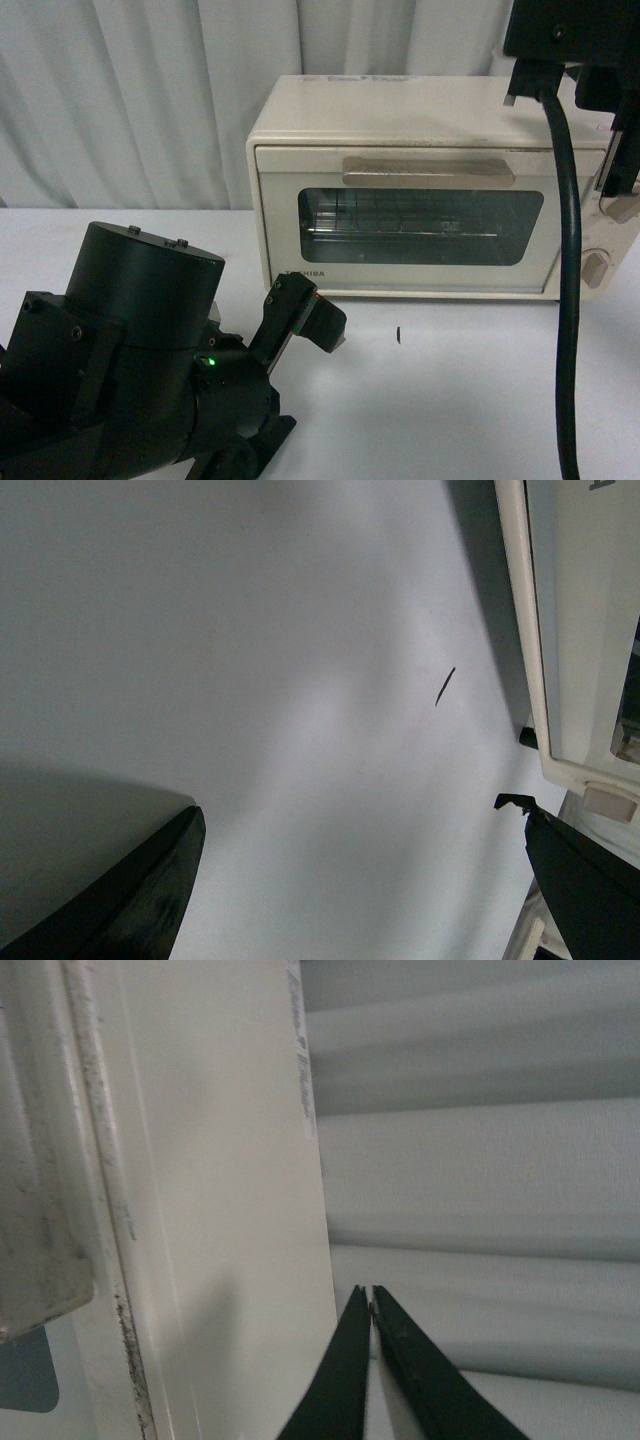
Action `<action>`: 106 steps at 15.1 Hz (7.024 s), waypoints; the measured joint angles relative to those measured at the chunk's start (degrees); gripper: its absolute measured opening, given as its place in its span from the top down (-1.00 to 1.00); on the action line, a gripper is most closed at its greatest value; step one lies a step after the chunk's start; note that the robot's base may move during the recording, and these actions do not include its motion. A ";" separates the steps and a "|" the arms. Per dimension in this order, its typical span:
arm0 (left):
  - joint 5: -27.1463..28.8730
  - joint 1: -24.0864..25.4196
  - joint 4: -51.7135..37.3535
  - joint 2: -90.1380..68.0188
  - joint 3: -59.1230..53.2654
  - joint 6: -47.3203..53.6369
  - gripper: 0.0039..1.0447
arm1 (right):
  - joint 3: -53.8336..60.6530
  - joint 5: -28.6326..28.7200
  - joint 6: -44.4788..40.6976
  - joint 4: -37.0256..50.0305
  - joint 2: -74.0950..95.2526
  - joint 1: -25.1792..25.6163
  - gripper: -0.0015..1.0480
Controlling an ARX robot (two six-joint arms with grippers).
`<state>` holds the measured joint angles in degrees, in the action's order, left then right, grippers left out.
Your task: Open oven
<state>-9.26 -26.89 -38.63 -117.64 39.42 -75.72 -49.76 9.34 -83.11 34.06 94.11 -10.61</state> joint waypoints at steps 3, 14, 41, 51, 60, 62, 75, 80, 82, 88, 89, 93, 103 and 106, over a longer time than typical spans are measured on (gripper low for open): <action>-0.02 0.00 0.00 0.00 0.00 -0.31 -0.88 | 1.14 1.18 -5.11 -2.36 1.42 -2.67 0.96; -0.02 0.00 0.00 0.00 0.00 -0.37 -0.88 | -0.22 1.60 -3.08 -5.86 7.08 -5.07 0.96; 0.00 0.00 0.00 0.00 0.00 -0.37 -0.87 | -2.67 16.57 28.39 -44.24 -5.90 -4.20 0.96; 0.02 0.00 0.02 0.00 -0.02 -0.37 -0.87 | -2.86 10.27 30.05 -32.55 -7.13 -3.45 -0.68; -0.04 0.00 0.00 0.00 0.00 -0.37 -0.87 | 33.90 -17.22 80.70 18.03 -25.03 2.43 0.97; -0.11 0.00 0.04 0.00 -0.02 -0.39 -0.87 | 37.44 -16.31 81.68 17.35 -29.48 4.07 0.96; 0.00 0.00 0.04 0.00 -0.02 -0.37 -0.87 | 49.13 -9.33 82.23 -0.46 -59.52 10.62 0.96; 0.00 0.00 0.04 0.00 -0.02 -0.37 -0.87 | 49.16 -9.33 82.23 -10.54 -70.38 10.62 0.96; 0.02 0.00 0.04 0.00 -0.02 -0.37 -0.87 | 49.16 -9.33 82.23 -13.77 -74.03 10.62 0.96; 0.02 0.00 0.04 0.00 -0.02 -0.39 -0.87 | 49.16 -9.33 82.23 -21.51 -81.66 10.62 0.96; 0.02 0.00 0.04 0.00 -0.02 -0.37 -0.87 | 49.16 -9.33 82.23 -22.32 -82.51 10.62 0.96; -0.11 0.00 0.02 0.00 -0.02 -0.37 -0.87 | 49.13 -9.35 82.25 -34.58 -92.39 10.62 0.96; 21.18 -2.67 1.99 2.21 -1.66 -1.42 -0.87 | 49.13 -9.35 82.25 -34.27 -93.96 10.62 -0.36; 24.35 0.90 0.83 8.50 -7.63 2.14 -0.87 | 49.13 -9.33 82.27 -34.29 -93.96 10.62 -0.92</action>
<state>15.09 -26.00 -37.80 -109.14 31.79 -73.58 -0.62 0.01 -0.84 -0.23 0.14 0.01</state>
